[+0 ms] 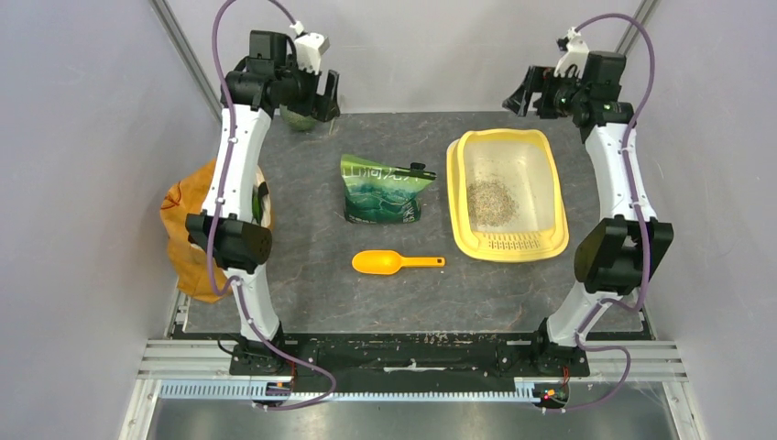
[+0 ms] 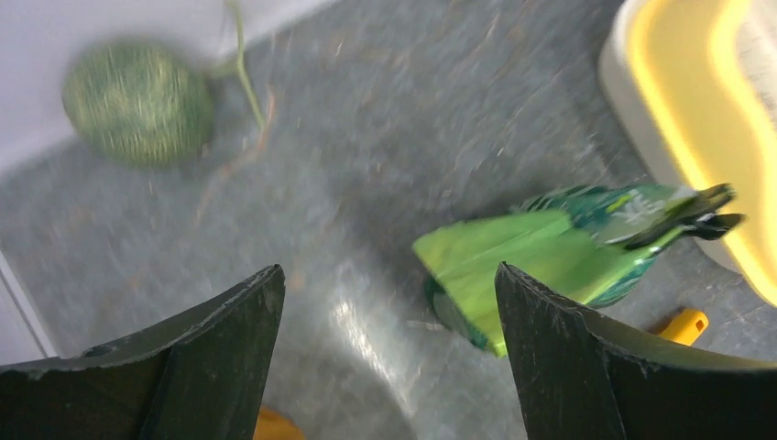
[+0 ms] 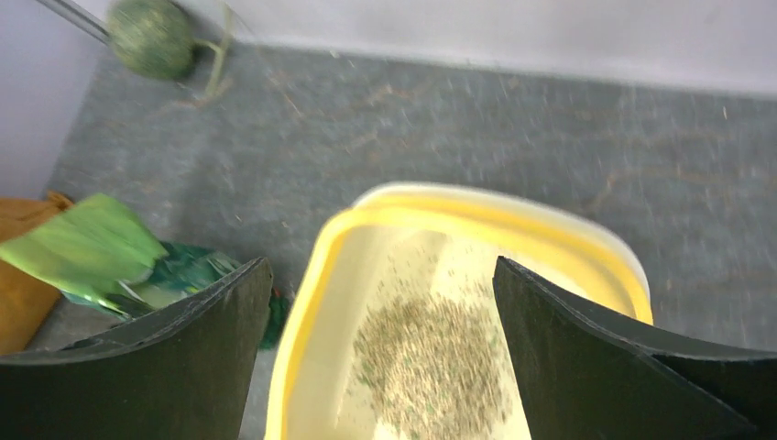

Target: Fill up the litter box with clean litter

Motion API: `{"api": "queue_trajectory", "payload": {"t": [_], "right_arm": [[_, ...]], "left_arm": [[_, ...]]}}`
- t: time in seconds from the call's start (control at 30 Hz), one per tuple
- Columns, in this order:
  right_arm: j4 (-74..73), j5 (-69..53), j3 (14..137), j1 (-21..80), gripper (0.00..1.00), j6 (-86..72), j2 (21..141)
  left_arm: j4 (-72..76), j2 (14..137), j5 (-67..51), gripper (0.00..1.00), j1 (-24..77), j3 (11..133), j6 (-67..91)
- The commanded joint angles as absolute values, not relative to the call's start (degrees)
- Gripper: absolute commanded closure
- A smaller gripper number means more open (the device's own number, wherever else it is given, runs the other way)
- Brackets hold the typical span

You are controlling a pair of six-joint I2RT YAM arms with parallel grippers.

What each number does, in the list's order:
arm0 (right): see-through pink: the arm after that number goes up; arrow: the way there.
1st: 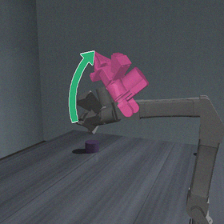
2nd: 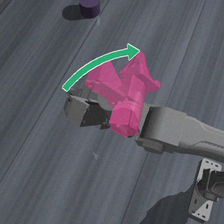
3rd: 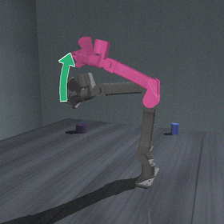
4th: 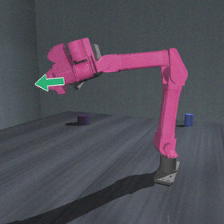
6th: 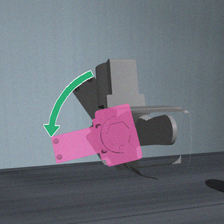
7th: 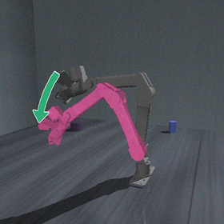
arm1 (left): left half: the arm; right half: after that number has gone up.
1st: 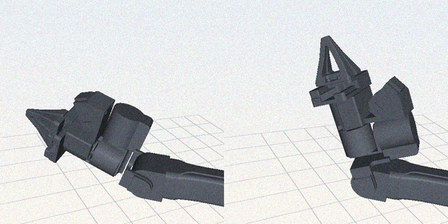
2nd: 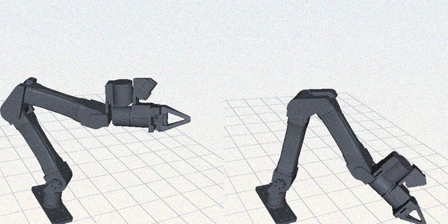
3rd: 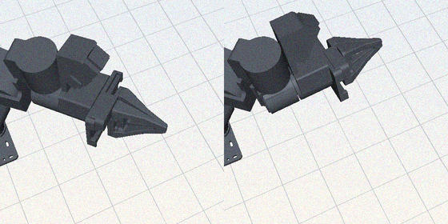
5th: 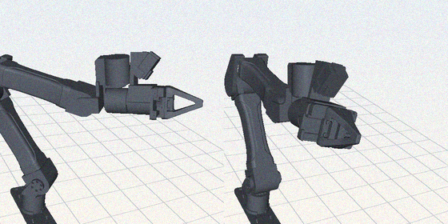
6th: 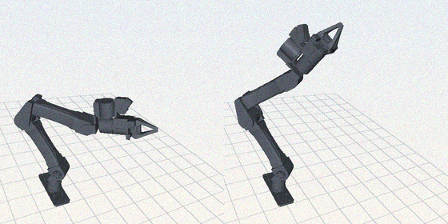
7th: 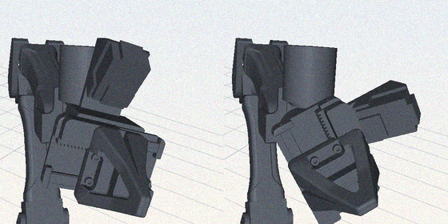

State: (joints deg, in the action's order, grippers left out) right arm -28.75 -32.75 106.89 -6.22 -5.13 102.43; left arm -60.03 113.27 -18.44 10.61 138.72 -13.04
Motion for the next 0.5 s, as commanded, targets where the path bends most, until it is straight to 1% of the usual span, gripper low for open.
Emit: {"api": "queue_trajectory", "payload": {"t": [0.0,0.13,0.27,0.47], "right_arm": [[-34.1,-25.8,101.9,-5.8,0.03,-1.8,97.4],[-34.7,-21.5,96.3,-6.4,0.03,-5.0,94.3],[-35.2,-21.1,93.3,-6.4,0.03,-5.7,92.1],[-37.4,-19.3,94.7,-6.4,0.03,-5.3,91.9]], "left_arm": [[-64.8,113.6,-11.2,0.09,9.8,136.2,-3.1],[-66.3,113.7,-7.2,0.09,9.8,134.0,-1.8],[-61.9,110.1,-4.1,0.08,9.8,126.5,-2.2],[-56.8,105.4,-2.4,0.07,9.8,118.9,-3.3]]}}
